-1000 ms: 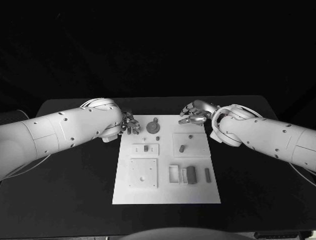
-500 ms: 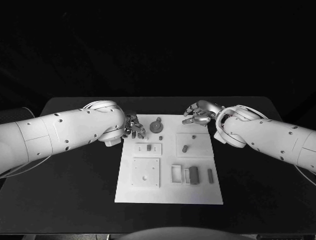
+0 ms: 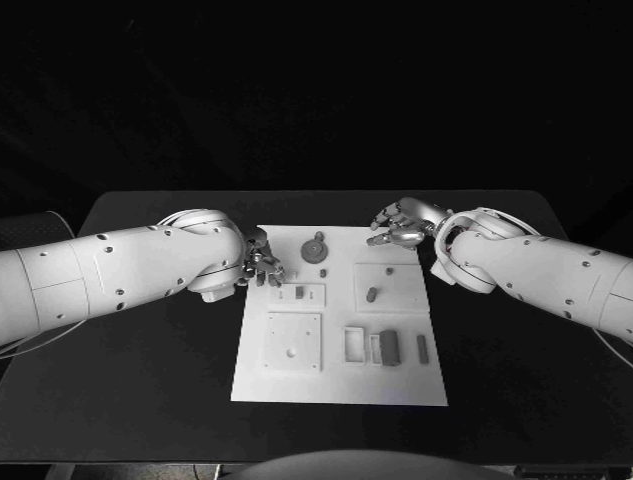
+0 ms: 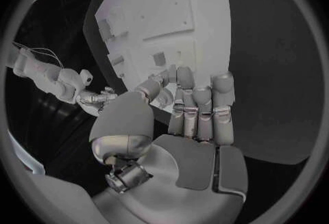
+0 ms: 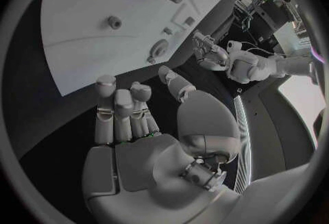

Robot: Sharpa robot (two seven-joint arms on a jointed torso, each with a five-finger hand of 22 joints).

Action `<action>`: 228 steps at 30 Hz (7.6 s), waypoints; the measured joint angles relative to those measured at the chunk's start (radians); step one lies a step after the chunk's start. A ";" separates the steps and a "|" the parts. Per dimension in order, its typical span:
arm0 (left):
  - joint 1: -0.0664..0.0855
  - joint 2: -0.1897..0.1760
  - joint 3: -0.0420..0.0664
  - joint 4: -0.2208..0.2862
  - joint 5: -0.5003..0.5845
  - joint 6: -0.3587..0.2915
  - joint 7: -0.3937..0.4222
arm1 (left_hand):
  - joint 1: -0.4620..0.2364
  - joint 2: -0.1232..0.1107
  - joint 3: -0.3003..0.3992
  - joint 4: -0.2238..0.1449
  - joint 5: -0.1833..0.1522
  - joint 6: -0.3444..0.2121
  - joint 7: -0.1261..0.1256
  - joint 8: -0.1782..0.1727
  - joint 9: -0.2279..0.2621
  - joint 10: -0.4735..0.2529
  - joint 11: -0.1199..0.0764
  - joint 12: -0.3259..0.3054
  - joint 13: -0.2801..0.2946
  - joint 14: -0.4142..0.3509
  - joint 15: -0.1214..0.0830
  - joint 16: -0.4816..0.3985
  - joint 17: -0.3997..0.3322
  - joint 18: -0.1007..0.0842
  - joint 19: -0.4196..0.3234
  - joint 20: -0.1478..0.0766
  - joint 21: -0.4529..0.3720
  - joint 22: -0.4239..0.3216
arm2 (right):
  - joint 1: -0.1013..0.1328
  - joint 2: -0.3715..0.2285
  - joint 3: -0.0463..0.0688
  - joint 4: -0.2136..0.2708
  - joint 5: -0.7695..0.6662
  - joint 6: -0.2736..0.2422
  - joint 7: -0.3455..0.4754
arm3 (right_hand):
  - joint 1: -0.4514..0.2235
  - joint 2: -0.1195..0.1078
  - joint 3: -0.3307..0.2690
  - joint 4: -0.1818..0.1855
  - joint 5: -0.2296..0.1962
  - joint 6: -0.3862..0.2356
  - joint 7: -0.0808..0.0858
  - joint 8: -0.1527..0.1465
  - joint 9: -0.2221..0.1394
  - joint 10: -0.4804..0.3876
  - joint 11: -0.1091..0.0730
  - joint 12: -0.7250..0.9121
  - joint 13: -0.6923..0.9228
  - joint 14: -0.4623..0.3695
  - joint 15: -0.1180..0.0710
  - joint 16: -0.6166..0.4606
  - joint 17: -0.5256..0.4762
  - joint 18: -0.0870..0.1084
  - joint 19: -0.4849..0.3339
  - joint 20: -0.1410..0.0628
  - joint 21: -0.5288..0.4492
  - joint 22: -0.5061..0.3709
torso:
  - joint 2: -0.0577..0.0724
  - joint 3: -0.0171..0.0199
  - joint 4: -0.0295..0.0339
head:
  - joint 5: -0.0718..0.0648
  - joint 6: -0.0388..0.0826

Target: Assemble the parts on the task board

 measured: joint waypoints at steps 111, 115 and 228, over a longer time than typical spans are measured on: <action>-0.050 0.048 0.003 -0.055 -0.069 0.019 -0.002 | -0.019 -0.011 -0.003 0.016 0.046 -0.010 -0.002 0.058 0.012 0.001 -0.001 0.016 0.011 -0.001 -0.001 0.009 0.002 0.000 -0.005 -0.005 0.019 0.000 | 0.000 0.001 0.000 0.001 0.000 0.003 -0.002 | 0.000 0.000 0.003 0.003 0.000 -0.001 -0.001 0.000 0.000 -0.002 0.002 0.000 -0.002 0.000 0.000 0.000 -0.001 0.000 0.000 0.004 0.000 0.000 | 0.001 -0.0003 -0.0010 | -0.009 -0.014; -0.050 0.048 0.004 -0.055 -0.071 0.021 -0.003 | -0.019 -0.011 -0.004 0.017 0.046 -0.011 -0.003 0.062 0.012 0.001 -0.001 0.016 0.011 0.000 0.000 0.009 0.003 0.000 -0.004 -0.004 0.019 0.000 | 0.000 0.001 0.000 0.001 0.000 0.003 -0.002 | 0.000 0.000 0.003 0.003 0.000 -0.001 -0.001 0.004 0.000 -0.002 0.002 0.000 -0.002 0.000 0.000 0.000 -0.001 0.000 0.000 0.004 0.000 0.000 | 0.001 -0.0003 -0.0009 | -0.009 -0.015; -0.057 0.050 0.002 -0.068 -0.059 0.029 0.000 | -0.100 -0.024 -0.122 -0.063 0.186 -0.045 -0.008 0.227 -0.015 0.033 -0.041 0.058 0.025 0.040 -0.056 0.038 0.006 0.000 0.026 -0.052 0.043 0.001 | 0.000 -0.002 0.000 0.001 0.000 0.007 -0.004 | 0.000 0.000 0.003 0.003 0.000 -0.004 -0.002 0.003 -0.001 0.000 0.000 0.004 -0.003 0.000 0.000 0.000 -0.001 0.000 0.002 0.002 0.000 0.000 | 0.001 -0.0006 -0.0010 | -0.015 -0.025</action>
